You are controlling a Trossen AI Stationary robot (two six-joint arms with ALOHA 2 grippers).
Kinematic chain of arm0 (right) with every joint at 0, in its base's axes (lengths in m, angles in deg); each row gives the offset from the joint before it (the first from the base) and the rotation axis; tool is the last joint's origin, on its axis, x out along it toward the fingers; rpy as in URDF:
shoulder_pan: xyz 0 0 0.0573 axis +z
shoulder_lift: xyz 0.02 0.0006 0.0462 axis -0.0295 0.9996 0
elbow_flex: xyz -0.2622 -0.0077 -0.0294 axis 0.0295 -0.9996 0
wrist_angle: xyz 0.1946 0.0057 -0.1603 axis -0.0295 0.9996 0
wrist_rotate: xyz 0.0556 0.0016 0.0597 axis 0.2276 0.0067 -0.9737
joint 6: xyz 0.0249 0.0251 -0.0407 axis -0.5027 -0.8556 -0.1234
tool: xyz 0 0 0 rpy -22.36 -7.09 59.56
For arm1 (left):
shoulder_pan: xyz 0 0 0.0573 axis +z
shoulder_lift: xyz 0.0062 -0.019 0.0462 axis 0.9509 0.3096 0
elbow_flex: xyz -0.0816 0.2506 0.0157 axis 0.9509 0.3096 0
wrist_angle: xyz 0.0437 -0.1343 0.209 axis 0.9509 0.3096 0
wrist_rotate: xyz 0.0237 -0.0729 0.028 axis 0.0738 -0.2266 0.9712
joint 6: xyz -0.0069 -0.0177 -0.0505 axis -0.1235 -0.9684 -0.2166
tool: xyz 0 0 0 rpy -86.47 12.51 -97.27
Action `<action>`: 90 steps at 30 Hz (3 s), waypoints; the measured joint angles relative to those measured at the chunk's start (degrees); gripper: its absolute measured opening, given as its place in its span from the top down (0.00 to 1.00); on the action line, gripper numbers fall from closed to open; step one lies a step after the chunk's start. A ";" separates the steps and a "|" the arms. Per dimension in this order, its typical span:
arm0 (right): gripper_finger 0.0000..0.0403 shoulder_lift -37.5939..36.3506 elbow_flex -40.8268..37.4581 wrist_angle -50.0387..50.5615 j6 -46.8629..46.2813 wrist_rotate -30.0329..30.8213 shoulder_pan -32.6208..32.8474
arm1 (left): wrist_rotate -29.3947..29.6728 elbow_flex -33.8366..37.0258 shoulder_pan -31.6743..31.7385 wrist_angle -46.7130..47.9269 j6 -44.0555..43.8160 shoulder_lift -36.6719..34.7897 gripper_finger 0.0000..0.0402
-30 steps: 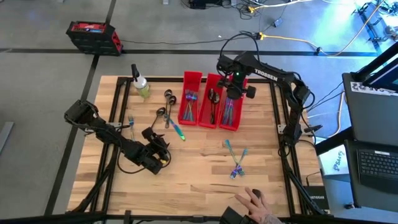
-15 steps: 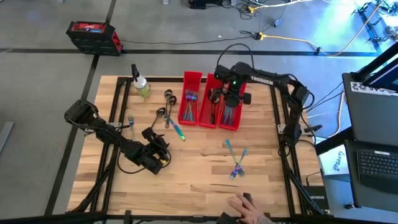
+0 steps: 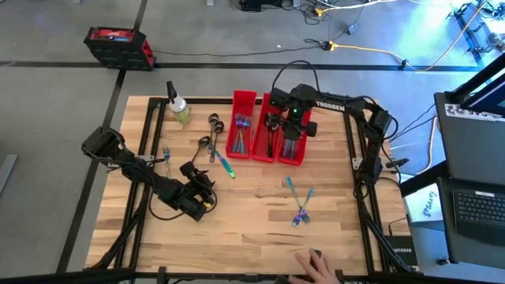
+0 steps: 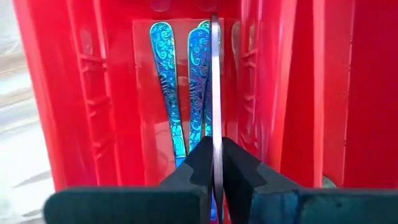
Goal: Sort silverware
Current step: Put the blue knife into the right red silverware bin, then put the blue fork into the left red silverware bin
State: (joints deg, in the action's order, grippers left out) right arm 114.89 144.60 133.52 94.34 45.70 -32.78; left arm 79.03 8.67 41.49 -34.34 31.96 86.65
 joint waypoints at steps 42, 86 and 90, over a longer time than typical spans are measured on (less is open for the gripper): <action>0.99 0.00 0.02 -3.44 -1.93 -3.15 0.00 | 0.00 0.00 0.00 -0.01 0.00 0.00 0.45; 0.98 -10.60 5.92 -4.19 -44.76 -13.86 12.69 | -0.20 -0.02 -0.02 0.01 0.01 0.00 0.45; 0.98 -10.19 5.96 -9.87 -61.25 -16.65 16.35 | -0.22 -0.02 -0.02 0.01 0.00 -0.02 0.45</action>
State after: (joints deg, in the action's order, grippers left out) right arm 104.70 150.57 123.65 33.10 29.05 -16.43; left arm 78.81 8.65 41.47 -34.33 31.96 86.63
